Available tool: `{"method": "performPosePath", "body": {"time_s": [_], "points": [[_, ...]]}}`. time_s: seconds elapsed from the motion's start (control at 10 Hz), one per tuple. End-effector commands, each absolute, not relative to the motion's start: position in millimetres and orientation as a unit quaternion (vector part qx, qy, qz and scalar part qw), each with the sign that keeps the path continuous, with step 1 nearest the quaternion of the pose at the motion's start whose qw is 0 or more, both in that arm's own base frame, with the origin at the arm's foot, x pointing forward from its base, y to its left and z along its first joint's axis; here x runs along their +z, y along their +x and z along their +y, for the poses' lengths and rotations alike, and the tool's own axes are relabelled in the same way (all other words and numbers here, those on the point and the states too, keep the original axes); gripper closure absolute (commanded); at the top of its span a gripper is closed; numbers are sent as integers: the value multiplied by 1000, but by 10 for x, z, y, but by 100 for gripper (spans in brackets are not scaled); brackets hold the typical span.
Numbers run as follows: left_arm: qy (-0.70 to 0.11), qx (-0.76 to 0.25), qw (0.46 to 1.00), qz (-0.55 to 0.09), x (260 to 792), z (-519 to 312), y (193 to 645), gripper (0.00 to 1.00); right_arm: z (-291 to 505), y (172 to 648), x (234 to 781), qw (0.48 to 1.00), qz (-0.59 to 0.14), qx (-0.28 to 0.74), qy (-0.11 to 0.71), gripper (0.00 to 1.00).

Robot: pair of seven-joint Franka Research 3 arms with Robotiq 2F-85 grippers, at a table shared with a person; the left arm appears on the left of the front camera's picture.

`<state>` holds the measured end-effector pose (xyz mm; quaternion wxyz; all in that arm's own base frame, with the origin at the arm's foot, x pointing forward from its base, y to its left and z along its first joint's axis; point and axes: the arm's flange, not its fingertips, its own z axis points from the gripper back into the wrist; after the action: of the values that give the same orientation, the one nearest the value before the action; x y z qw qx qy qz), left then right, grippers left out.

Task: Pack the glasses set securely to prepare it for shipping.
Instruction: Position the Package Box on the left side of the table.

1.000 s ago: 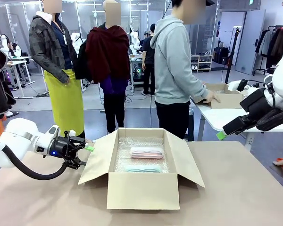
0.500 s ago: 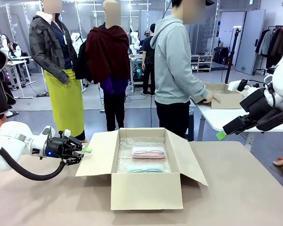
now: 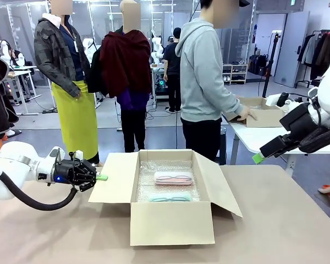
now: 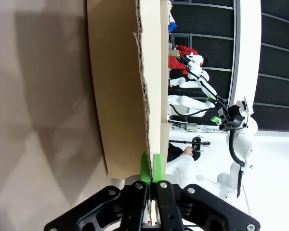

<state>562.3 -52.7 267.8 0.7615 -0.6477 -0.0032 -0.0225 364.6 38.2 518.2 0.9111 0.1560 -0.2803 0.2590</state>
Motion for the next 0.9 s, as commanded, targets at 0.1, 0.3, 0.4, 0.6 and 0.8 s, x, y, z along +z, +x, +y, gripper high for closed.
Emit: {"method": "performPosePath", "body": {"time_s": [0.1, 0.3, 0.4, 0.6, 0.8], "points": [[-648, -22, 762, -3, 2678, -527, 5623, 100, 391, 3626, 5172, 913, -277, 255, 157, 0], [-648, -22, 762, -3, 2678, -527, 5623, 100, 391, 3626, 5172, 913, -277, 255, 157, 0], [-648, -22, 762, -3, 2678, -527, 5623, 100, 391, 3626, 5172, 913, -277, 255, 157, 0], [-643, -33, 765, 4, 2757, -372, 5628, 98, 391, 3626, 5172, 913, -277, 255, 157, 0], [-646, -39, 762, 13, 2875, 54, 5620, 98, 391, 3626, 5172, 913, -277, 255, 157, 0]]}}
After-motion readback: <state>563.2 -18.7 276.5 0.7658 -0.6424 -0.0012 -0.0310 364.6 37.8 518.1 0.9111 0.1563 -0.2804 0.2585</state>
